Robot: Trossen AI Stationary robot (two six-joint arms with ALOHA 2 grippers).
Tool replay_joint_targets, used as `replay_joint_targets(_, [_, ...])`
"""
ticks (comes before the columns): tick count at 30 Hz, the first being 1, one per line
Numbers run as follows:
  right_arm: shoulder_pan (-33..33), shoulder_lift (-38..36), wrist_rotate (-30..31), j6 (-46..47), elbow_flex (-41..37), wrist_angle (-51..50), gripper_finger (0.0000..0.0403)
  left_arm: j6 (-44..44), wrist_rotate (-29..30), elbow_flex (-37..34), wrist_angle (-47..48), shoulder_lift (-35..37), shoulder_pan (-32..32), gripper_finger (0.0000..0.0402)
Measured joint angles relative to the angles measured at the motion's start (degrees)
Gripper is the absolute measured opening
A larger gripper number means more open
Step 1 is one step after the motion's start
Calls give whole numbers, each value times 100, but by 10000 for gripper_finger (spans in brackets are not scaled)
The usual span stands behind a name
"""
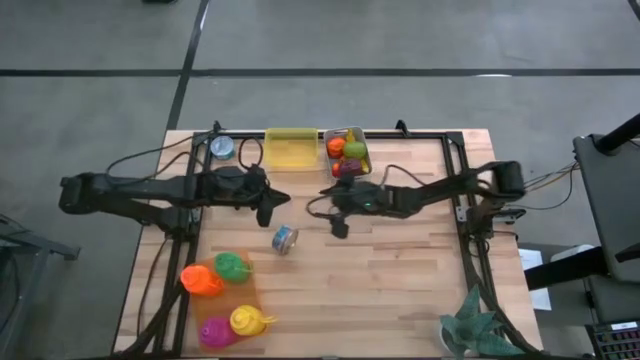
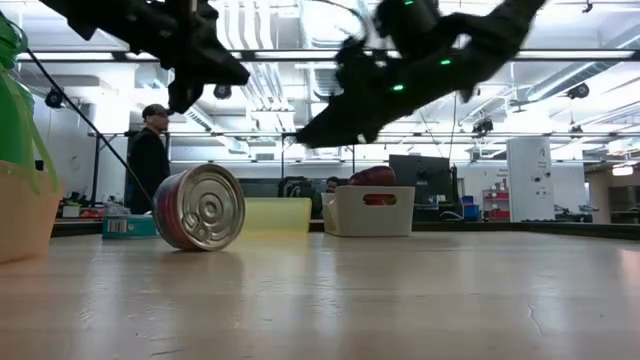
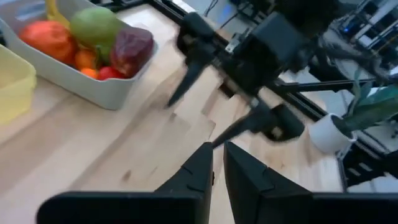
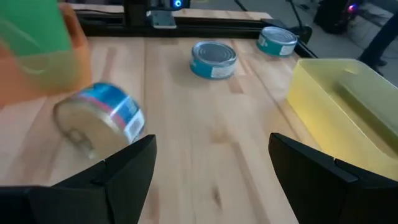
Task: Pick & Place Food Item
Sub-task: Put the blue and pink tuna can into the yellow bin
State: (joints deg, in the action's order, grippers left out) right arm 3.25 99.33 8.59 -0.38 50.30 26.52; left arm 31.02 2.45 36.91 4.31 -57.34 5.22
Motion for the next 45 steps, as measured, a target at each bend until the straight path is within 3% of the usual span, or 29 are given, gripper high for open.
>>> replay_joint_targets(9, [2,-1569,32,134,-2202,1789,306,-72,382,-11,14,-40,-110,44])
replay_joint_targets(17, [2,-2603,39,539,-3470,2382,306,-87,1698,-4,-11,-125,-672,44])
replay_joint_targets(23, [4,-3137,42,604,-4016,2667,306,-121,2051,-4,-313,-131,-1315,44])
replay_joint_targets(32, [4,-3606,295,191,-4445,2983,306,-90,3933,101,-208,-446,-2220,36])
replay_joint_targets(38, [4,-3603,654,-34,-4524,2989,306,-335,4048,674,374,-974,-2317,5])
replay_joint_targets(45, [4,-3549,659,-307,-4528,2938,306,250,4064,979,1269,-1034,-2317,4])
